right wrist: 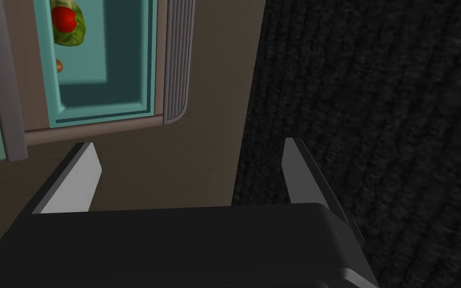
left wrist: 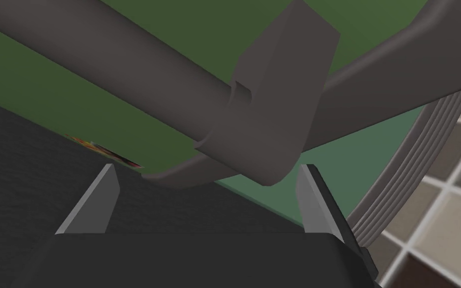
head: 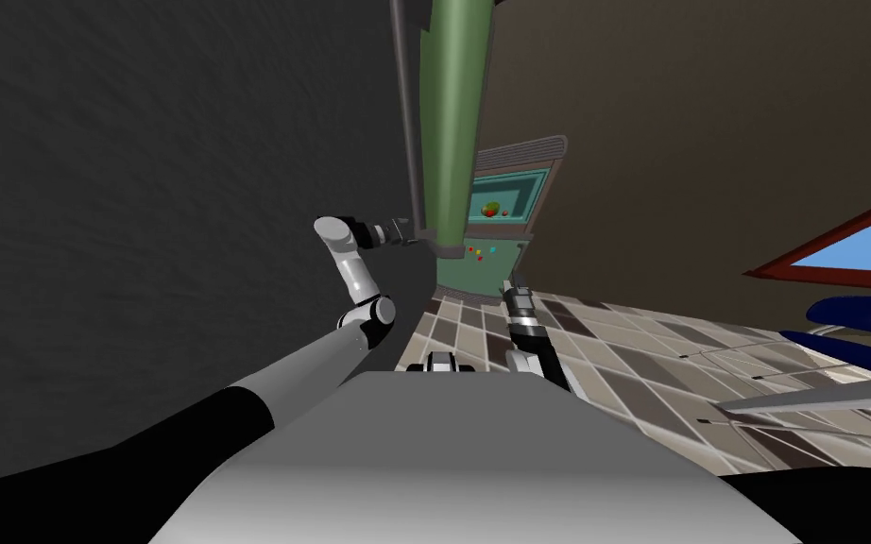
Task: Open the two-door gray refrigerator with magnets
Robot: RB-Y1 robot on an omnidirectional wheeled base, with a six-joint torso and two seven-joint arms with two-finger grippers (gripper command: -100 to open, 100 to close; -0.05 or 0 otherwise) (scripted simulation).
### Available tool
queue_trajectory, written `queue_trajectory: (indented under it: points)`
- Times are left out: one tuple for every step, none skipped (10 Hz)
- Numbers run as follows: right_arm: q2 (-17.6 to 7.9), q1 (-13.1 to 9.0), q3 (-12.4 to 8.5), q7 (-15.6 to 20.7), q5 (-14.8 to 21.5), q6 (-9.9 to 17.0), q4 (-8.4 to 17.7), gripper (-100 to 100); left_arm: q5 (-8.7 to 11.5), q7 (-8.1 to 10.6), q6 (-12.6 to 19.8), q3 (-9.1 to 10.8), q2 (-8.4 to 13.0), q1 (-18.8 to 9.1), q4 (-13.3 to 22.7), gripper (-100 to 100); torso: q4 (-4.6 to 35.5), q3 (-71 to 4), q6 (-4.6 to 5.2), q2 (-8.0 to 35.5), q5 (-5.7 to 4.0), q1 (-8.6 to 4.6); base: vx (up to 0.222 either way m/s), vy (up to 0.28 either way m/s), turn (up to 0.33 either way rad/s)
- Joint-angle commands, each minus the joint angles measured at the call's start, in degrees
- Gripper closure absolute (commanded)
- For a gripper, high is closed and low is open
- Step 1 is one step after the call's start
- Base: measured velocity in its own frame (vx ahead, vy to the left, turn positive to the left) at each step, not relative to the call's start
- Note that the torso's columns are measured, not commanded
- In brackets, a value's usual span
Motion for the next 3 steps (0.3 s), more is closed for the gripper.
queue_trajectory:
  points:
    - [0.0, 0.0, 0.0, 0.0, 0.0, 0.0, 0.0, 0, -1.1, -0.93, -3.0, 0.46, 0.8, -1.4, 0.1, -100, 0.0, 0.0, 0.03, 0.0, -0.01, 0.01, -0.002, 0.008, 0.012]
    - [0.0, 0.0, 0.0, 0.0, 0.0, 0.0, 0.0, 0, -1.1, -0.93, -3.2, 0.46, 0.8, -1.4, 0.1, -100, 0.1, -0.1, 0.08, -0.1, -0.03, 0.02, 0.001, -0.002, -0.012]
    - [0.0, 0.0, 0.0, 0.0, 0.0, 0.0, 0.0, 0, -1.3, 1.09, 0.8, 0.45, 1.5, -2.3, 0.6, -100, 0.1, -0.2, 0.16, -0.2, -0.09, -0.09, -0.029, 0.016, 0.083]
